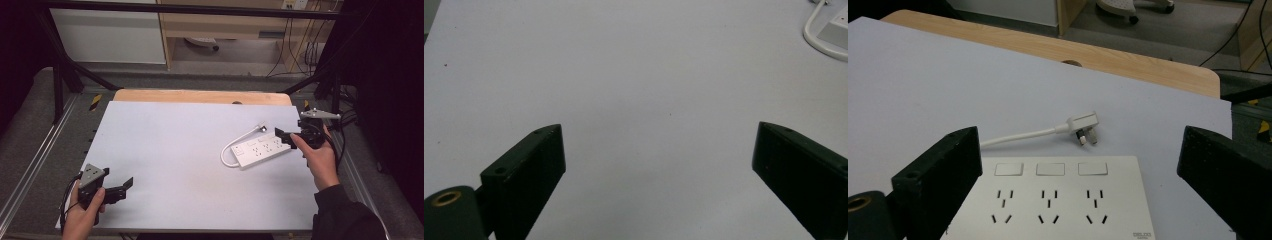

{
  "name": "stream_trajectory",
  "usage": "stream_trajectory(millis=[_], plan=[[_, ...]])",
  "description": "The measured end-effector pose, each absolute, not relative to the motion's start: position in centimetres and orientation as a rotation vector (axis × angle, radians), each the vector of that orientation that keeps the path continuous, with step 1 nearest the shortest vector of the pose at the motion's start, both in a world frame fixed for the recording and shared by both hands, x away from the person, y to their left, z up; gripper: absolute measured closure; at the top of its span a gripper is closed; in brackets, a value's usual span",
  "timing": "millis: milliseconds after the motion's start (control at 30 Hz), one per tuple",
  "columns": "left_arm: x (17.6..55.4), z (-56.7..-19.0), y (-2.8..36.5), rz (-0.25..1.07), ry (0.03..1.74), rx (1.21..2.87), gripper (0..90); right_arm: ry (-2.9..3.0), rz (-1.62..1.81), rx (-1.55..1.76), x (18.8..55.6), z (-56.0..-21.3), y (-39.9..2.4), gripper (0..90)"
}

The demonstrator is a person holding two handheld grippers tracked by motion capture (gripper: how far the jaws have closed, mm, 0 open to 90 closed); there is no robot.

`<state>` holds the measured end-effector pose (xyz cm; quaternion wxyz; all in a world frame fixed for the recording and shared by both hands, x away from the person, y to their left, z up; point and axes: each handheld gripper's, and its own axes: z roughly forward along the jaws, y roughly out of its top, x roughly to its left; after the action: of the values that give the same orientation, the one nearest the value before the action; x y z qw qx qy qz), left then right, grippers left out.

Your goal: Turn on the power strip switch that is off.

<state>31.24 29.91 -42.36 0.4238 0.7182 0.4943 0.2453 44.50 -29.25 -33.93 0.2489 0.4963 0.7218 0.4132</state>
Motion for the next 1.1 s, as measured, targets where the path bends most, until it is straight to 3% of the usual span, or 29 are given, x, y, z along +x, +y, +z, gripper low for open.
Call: stream_trajectory(millis=[367, 800, 1100], plan=[[31.2, -42.4, 29.9, 0.614, 1.236, 1.799, 6.8, 1.968, 1.109, 1.383, 46.5, -34.3, -29.3, 8.3], [31.3, -42.4, 29.9, 0.618, 1.234, 1.806, 6.8, 1.957, 1.063, 1.451, 48.1, -35.2, -29.7, 3.1], [31.3, -42.5, 29.9, 0.614, 1.236, 1.808, 6.8, 1.957, 1.052, 1.482, 49.1, -36.2, -29.7, 8.2]])
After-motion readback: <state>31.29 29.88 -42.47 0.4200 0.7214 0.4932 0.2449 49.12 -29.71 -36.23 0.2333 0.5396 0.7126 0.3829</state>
